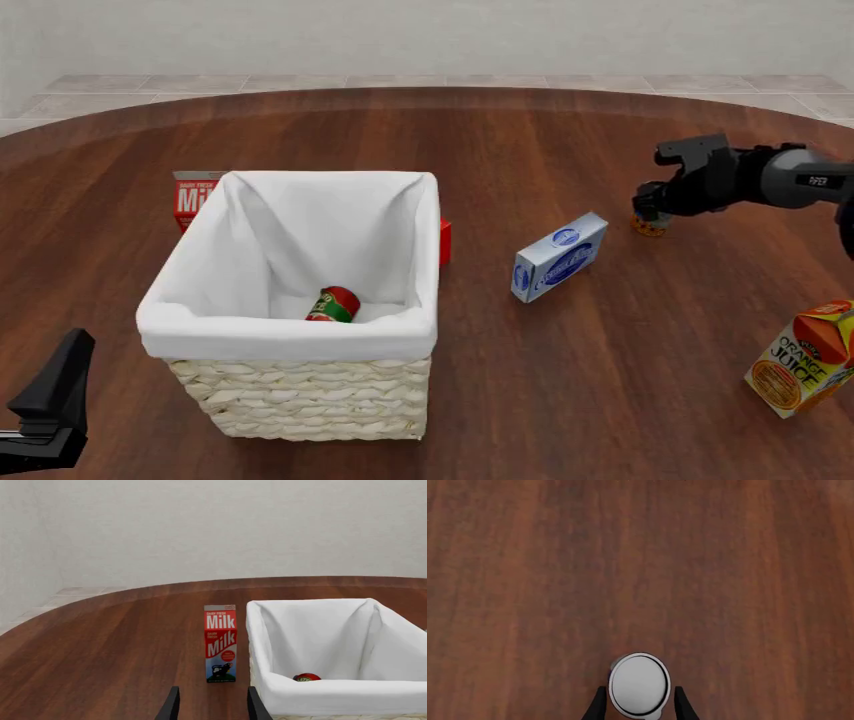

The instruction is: Pick up the alphabet soup and the tomato sauce, and put them in the basket.

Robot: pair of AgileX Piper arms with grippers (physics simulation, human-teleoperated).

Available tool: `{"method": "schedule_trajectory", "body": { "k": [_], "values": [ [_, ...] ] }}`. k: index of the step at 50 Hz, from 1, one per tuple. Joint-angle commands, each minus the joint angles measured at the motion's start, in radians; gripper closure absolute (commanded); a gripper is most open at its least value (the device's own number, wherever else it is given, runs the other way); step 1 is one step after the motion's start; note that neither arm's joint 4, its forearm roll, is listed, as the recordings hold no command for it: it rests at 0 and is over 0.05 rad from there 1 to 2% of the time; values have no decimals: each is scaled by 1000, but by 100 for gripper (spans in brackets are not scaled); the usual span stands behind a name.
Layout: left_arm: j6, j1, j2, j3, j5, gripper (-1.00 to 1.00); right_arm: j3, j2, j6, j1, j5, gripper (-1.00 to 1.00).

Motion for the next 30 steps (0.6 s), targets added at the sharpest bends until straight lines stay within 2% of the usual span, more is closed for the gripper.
{"method": "schedule_trajectory", "body": {
  "k": [1,7,8,30],
  "values": [
    [0,0,0,0,0,-100,-20,10,-2,3,9,-100],
    [0,0,0,0,0,-100,-19,-2,13,15,10,-100],
    [0,0,0,0,-1,-100,-22,-4,12,13,9,100],
    [0,0,0,0,0,-100,-29,-18,11,19,10,100]
  ]
}}
